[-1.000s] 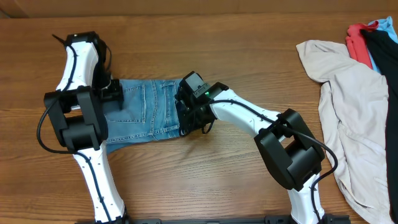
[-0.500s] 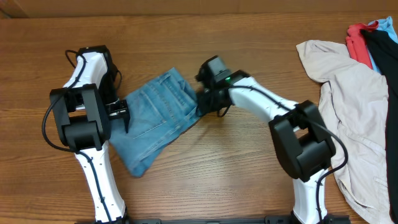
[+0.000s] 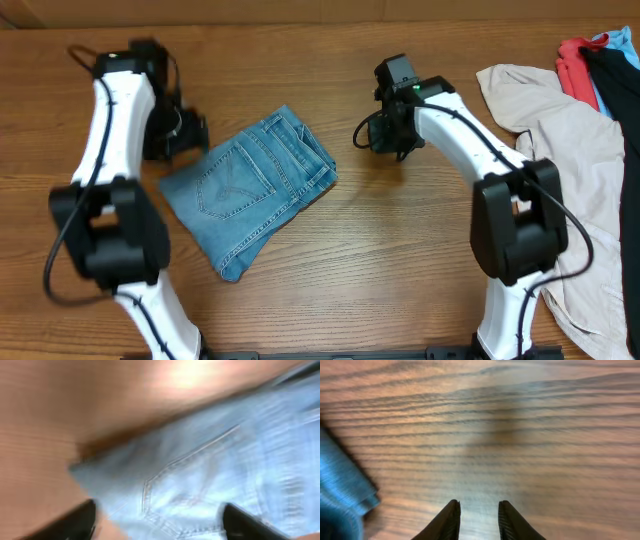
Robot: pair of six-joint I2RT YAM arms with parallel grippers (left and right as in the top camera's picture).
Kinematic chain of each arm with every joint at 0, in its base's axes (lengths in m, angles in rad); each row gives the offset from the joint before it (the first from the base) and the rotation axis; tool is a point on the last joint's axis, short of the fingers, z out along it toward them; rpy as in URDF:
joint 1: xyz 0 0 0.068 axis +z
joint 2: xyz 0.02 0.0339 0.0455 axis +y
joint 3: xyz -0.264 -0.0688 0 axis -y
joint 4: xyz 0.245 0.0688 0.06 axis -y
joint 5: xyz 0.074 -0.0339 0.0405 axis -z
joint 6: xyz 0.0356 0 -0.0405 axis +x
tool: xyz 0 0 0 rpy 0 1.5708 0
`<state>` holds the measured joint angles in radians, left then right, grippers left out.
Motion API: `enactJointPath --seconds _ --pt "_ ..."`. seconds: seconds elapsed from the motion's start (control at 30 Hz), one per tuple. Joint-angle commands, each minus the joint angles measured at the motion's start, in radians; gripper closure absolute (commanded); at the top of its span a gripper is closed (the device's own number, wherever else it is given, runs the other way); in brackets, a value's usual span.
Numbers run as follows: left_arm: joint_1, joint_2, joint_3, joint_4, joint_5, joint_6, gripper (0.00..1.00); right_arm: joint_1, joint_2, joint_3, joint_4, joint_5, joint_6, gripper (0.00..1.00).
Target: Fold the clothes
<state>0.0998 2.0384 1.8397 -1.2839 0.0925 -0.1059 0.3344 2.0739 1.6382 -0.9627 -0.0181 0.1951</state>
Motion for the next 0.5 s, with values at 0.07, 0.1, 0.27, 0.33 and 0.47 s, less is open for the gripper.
enactJointPath --seconds 0.07,0.1,0.27,0.33,0.47 --pt "-0.038 -0.047 0.005 0.171 0.184 0.214 0.04 0.0 -0.173 0.037 -0.047 0.023 0.02 0.69" --pt "-0.044 -0.034 0.005 0.192 0.191 0.231 0.03 0.0 -0.186 0.037 -0.066 0.019 0.023 0.69" --pt "-0.082 0.077 0.024 0.229 0.239 0.355 0.0 0.0 -0.202 0.037 -0.155 0.015 0.046 0.69" --pt "-0.101 0.146 0.05 0.238 0.254 0.4 0.0 0.0 -0.202 0.037 -0.177 0.014 0.046 0.69" --pt "-0.104 0.221 0.074 0.282 0.24 0.398 0.0 0.0 -0.202 0.037 -0.194 0.014 0.046 0.69"
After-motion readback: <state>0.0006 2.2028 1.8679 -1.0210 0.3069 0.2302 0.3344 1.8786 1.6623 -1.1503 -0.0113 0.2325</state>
